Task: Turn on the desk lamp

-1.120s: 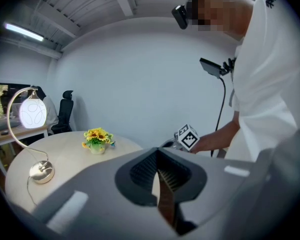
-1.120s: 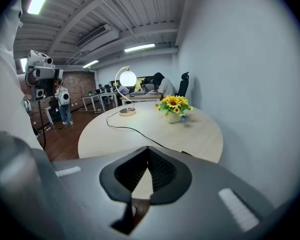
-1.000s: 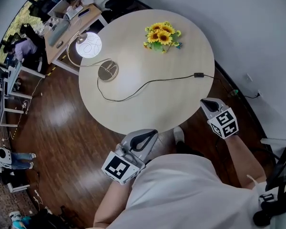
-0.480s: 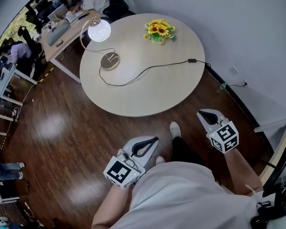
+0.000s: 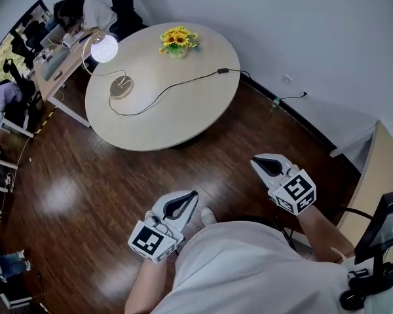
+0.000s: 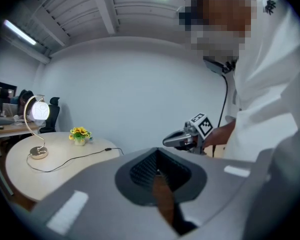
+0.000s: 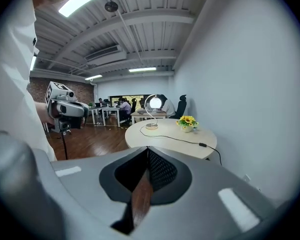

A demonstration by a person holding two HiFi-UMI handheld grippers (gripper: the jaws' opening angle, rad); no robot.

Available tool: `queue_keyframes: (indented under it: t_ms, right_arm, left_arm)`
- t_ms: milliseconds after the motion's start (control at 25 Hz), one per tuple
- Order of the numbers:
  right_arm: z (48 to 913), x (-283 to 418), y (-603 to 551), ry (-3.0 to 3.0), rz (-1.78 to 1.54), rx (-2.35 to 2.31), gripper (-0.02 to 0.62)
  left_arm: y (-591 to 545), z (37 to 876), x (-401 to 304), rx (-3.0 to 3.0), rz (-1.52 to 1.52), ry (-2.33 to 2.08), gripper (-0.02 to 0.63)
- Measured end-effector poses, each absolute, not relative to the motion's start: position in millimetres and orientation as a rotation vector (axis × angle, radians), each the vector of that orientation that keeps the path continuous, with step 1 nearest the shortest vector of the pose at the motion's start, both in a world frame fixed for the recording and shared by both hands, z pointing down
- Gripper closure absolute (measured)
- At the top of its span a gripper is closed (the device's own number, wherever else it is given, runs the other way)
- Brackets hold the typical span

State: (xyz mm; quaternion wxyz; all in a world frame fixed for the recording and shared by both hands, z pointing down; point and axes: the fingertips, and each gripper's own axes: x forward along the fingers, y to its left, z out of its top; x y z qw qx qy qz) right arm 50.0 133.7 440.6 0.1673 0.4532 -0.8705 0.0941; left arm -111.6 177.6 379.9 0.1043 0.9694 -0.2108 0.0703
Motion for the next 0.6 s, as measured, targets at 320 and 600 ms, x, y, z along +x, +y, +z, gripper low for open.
queue_keyframes:
  t_ms: [320,600]
  right_arm:
    - [432,106,214,-2.556,0.226,1.254,0.591]
    - [418,124,271,-2.603,0.228,1.225,0.591]
  left_arm:
    - [259,389,-30,2.848,0.22,-0.606,0.589]
    - [322,390,2,2.816,0.267,-0.603,0.589]
